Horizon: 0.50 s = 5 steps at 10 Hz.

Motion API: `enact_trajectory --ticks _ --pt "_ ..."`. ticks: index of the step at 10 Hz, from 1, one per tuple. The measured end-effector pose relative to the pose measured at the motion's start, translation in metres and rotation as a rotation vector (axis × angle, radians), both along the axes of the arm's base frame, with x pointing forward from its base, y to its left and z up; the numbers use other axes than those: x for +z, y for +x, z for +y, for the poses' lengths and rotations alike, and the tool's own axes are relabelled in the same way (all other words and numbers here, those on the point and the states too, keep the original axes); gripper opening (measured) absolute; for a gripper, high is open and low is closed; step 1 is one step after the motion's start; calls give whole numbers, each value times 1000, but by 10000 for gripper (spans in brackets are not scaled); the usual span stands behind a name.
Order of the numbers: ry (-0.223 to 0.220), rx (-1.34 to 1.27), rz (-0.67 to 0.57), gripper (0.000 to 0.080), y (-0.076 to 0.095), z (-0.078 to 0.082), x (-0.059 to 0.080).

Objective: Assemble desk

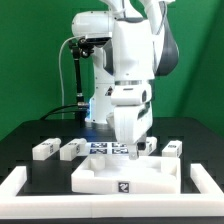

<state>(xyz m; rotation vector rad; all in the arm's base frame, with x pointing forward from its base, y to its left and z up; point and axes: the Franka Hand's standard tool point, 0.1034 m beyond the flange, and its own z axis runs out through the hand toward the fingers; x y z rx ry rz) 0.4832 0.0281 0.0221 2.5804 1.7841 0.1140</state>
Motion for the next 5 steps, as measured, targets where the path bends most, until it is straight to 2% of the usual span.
enact_trajectory --ticks 1,3,5 --pt "1 -1 11 650 -3 -1 -7" --pt "1 -3 6 650 -1 -1 -4" --pt "1 -3 7 403 -2 -1 -4"
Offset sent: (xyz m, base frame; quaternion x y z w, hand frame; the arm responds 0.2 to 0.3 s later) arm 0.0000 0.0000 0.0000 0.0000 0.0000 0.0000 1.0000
